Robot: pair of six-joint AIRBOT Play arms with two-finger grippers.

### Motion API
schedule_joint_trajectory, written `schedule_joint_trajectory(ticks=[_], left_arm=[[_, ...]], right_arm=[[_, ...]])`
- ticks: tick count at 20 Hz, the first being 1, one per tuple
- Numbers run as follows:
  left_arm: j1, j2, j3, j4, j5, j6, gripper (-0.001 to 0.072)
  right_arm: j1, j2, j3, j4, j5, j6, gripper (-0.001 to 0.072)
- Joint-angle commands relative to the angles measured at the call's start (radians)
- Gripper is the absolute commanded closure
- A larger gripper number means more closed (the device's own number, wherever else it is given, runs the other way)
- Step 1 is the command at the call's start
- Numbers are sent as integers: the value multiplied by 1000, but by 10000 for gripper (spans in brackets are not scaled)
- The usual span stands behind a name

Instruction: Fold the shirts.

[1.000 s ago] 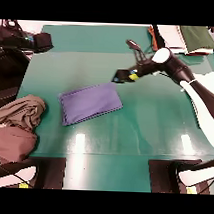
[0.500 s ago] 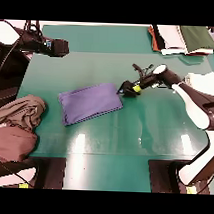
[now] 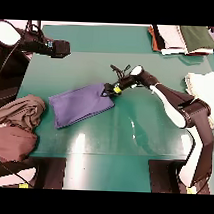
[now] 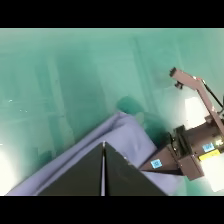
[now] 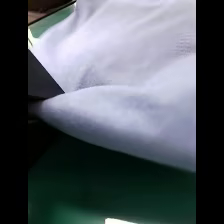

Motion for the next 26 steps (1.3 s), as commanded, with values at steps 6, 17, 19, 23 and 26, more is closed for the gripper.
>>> schedule_joint_trajectory(ticks=[6,17,19,23,26], left_arm=[[-177,-1,0,-1,45,0,686],[-217,-1,0,-37,51,-11,685],[-217,-1,0,-42,51,-11,685],[-217,-1,0,-56,48,-11,685],[-217,-1,0,-55,27,-11,685]], right_arm=[[-338,237,65,-341,24,85,690],[-1054,365,66,-339,-63,108,690],[-1094,366,66,-303,-93,105,690],[-1107,396,67,-209,-164,85,690],[-1098,468,66,-213,-254,71,690]])
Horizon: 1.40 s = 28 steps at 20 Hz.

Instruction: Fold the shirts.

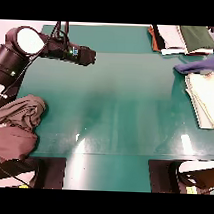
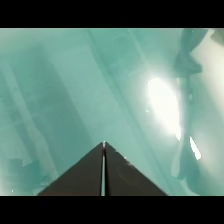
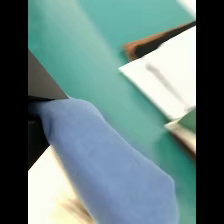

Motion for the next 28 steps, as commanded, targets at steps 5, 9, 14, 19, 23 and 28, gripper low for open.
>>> schedule_joint_trajectory(ticks=[5,9,14,19,23,28], left_arm=[[-1,-1,0,-4,-47,3,685],[-1,-1,0,-3,-47,4,685],[-1,-1,0,-3,-47,7,685],[-1,-1,0,-3,-48,12,685],[-1,-1,0,-3,-48,12,685],[-1,-1,0,-4,-45,11,684]], right_arm=[[-32,166,0,-47,-58,-51,690],[-66,225,-17,-107,53,-51,690],[-143,332,-239,-179,159,-50,690],[-235,469,-554,-399,178,-21,685],[-329,494,-668,-398,195,-21,71],[-327,494,-541,-278,270,-12,37]])
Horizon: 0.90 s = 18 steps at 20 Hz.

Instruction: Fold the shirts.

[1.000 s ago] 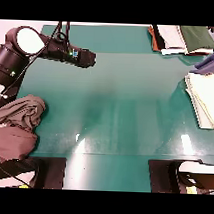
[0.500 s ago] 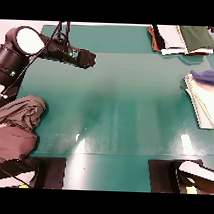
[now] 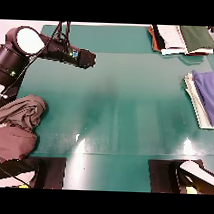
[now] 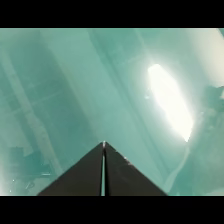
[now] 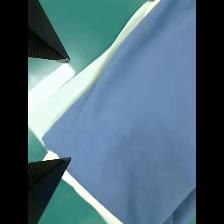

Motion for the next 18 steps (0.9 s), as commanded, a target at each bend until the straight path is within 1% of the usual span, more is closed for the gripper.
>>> schedule_joint_trajectory(ticks=[1,4,9,10,11,12,13,14,15,18], left_arm=[[-1,-1,0,-1,3,-1,685],[-1,-1,0,-1,3,-11,684],[-1,-1,0,-2,29,-11,685],[-1,-1,0,-1,42,-11,684],[-1,-1,0,-1,57,-11,684],[-1,-1,0,-2,70,-11,685],[-1,-1,0,-2,85,-11,684],[-1,-1,0,-1,100,-11,685],[-1,-1,0,-1,114,-11,684],[-1,-1,0,-2,142,-11,685]], right_arm=[[38,5,87,139,58,7,38],[223,6,162,273,80,7,39],[680,4,187,262,54,5,41],[758,5,180,262,37,5,53],[835,4,176,262,26,4,128],[901,3,177,248,16,5,228],[968,3,180,222,14,5,428],[1022,3,180,200,14,4,666],[1073,3,179,175,14,5,689],[1175,3,179,122,16,5,689]])
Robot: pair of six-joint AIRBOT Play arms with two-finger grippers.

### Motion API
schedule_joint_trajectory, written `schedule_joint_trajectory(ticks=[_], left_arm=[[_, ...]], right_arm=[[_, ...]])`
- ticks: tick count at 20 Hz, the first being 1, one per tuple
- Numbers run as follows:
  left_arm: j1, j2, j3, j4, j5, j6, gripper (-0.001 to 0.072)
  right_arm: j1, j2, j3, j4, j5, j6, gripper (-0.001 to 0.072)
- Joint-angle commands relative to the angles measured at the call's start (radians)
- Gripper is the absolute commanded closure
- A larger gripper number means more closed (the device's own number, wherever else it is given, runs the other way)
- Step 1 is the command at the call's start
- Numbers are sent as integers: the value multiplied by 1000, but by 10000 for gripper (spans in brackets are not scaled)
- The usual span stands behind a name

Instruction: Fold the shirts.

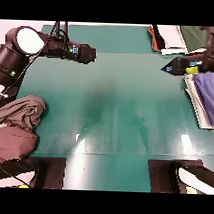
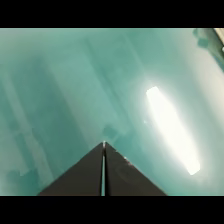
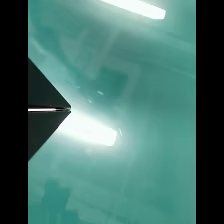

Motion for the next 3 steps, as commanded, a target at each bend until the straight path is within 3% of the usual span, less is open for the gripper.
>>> schedule_joint_trajectory(ticks=[1,3], left_arm=[[-1,-1,0,0,44,0,684],[-1,-1,0,0,46,0,684]], right_arm=[[140,-1,1,-63,-5,0,689],[158,-1,1,-62,-5,0,689]])
